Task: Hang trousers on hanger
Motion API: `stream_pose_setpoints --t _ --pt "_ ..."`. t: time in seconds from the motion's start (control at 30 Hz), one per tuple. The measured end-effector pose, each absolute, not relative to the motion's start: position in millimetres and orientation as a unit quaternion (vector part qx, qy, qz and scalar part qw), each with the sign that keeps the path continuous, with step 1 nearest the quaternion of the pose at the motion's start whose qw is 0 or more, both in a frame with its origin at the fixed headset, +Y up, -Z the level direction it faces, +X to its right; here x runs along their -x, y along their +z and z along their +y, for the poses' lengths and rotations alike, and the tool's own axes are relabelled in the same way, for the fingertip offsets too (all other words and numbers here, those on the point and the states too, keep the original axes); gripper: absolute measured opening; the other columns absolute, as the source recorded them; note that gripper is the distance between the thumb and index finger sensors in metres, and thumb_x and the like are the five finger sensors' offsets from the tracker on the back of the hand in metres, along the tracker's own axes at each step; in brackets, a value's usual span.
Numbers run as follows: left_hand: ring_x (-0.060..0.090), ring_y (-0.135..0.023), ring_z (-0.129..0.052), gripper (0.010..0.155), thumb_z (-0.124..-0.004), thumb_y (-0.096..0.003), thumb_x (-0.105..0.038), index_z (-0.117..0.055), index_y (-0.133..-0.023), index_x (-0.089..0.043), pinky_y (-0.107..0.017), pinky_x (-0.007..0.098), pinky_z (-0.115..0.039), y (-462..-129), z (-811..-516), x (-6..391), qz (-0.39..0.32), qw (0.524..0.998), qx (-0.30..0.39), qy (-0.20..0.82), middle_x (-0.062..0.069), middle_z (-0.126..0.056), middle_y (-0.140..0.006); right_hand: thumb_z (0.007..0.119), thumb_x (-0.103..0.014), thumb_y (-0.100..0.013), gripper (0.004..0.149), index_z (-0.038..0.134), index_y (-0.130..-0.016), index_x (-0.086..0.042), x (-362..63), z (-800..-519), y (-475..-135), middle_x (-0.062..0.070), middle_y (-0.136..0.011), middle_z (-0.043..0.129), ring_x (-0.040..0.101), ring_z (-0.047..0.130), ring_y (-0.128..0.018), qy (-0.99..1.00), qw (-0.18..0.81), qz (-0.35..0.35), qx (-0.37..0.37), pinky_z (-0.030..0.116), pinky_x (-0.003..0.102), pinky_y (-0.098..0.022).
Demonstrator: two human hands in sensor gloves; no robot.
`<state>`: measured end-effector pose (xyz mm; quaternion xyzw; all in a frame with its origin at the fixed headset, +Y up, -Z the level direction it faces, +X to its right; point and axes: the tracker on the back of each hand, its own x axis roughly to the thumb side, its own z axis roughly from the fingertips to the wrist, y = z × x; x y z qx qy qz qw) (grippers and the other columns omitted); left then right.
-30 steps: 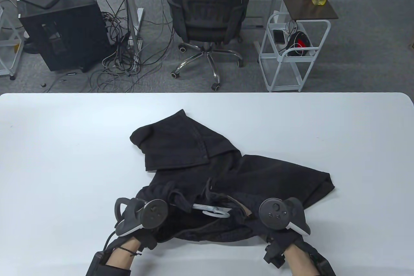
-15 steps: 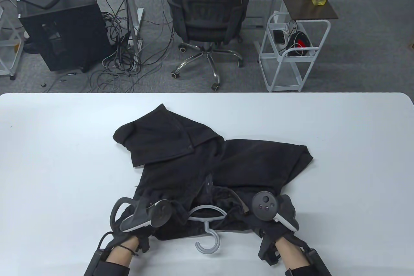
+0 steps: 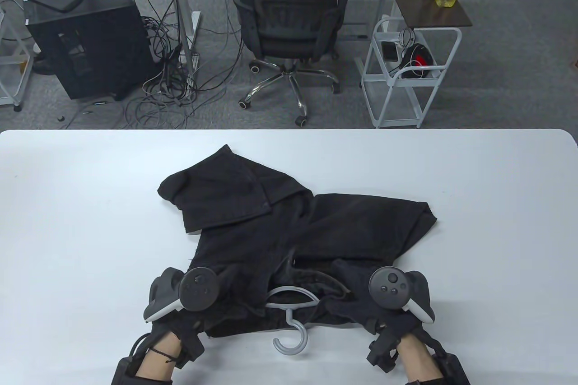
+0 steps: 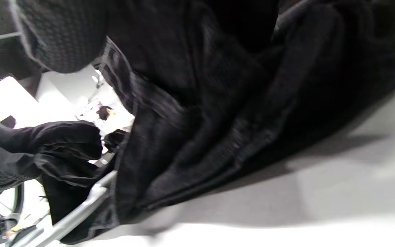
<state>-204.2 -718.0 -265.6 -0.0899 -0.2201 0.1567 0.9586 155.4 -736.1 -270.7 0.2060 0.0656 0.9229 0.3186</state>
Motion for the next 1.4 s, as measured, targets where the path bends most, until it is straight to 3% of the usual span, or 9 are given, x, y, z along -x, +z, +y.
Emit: stream_pose_setpoints --t 0.1,0.3,0.63,0.87,1.1,1.4 --pt "0.043 -0.102 -0.066 0.095 -0.067 -0.0372 -0.08 -0.054 -0.11 -0.022 -0.07 0.068 -0.054 -264 -713 205 -0.232 0.949 0.087 0.194 0.009 -0.066 -0.111 0.079 -0.065 -0.035 0.089 0.049 -0.106 -0.021 -155 -729 -266 0.006 -0.11 0.065 0.034 0.066 -0.102 0.915 0.333 0.049 -0.221 0.04 0.063 -0.071" --pt "0.044 -0.1 -0.067 0.087 -0.061 -0.0431 -0.077 -0.055 -0.109 -0.021 -0.069 0.068 -0.056 -257 -701 208 -0.245 0.941 -0.011 0.233 0.01 -0.066 -0.11 0.077 -0.064 -0.036 0.087 0.049 -0.106 -0.022 -162 -717 -263 0.006 -0.11 0.065 0.034 0.065 -0.102 0.913 0.349 -0.008 -0.21 0.04 0.061 -0.072" --pt "0.043 -0.103 -0.06 0.078 -0.061 -0.0479 -0.069 -0.053 -0.109 -0.021 -0.07 0.066 -0.054 -252 -692 214 -0.224 0.943 -0.102 0.225 0.01 -0.061 -0.112 0.076 -0.062 -0.038 0.084 0.049 -0.106 -0.022 -182 -710 -263 0.007 -0.112 0.061 0.034 0.06 -0.104 0.92 0.353 -0.066 -0.157 0.036 0.06 -0.074" --pt "0.044 -0.109 -0.042 0.082 -0.061 -0.0476 -0.071 -0.043 -0.112 -0.024 -0.072 0.067 -0.045 -254 -695 219 -0.204 0.954 -0.129 0.176 0.012 -0.045 -0.118 0.075 -0.061 -0.039 0.081 0.047 -0.107 -0.024 -190 -711 -265 0.005 -0.115 0.055 0.032 0.05 -0.108 0.933 0.328 -0.085 -0.121 0.028 0.058 -0.075" --pt "0.045 -0.109 -0.028 0.085 -0.059 -0.0487 -0.071 -0.03 -0.114 -0.024 -0.072 0.068 -0.036 -259 -703 224 -0.185 0.966 -0.121 0.137 0.013 -0.028 -0.12 0.071 -0.063 -0.04 0.084 0.04 -0.108 -0.026 -192 -715 -267 0.004 -0.119 0.043 0.032 0.036 -0.111 0.956 0.27 -0.076 -0.089 0.017 0.058 -0.074" --pt "0.047 -0.109 -0.015 0.088 -0.053 -0.0495 -0.073 -0.022 -0.115 -0.024 -0.071 0.071 -0.028 -268 -717 228 -0.14 0.981 -0.037 0.125 0.015 -0.015 -0.121 0.068 -0.066 -0.04 0.088 0.031 -0.109 -0.026 -195 -728 -275 0.006 -0.12 0.03 0.035 0.026 -0.11 0.973 0.225 -0.014 -0.056 0.012 0.058 -0.071"
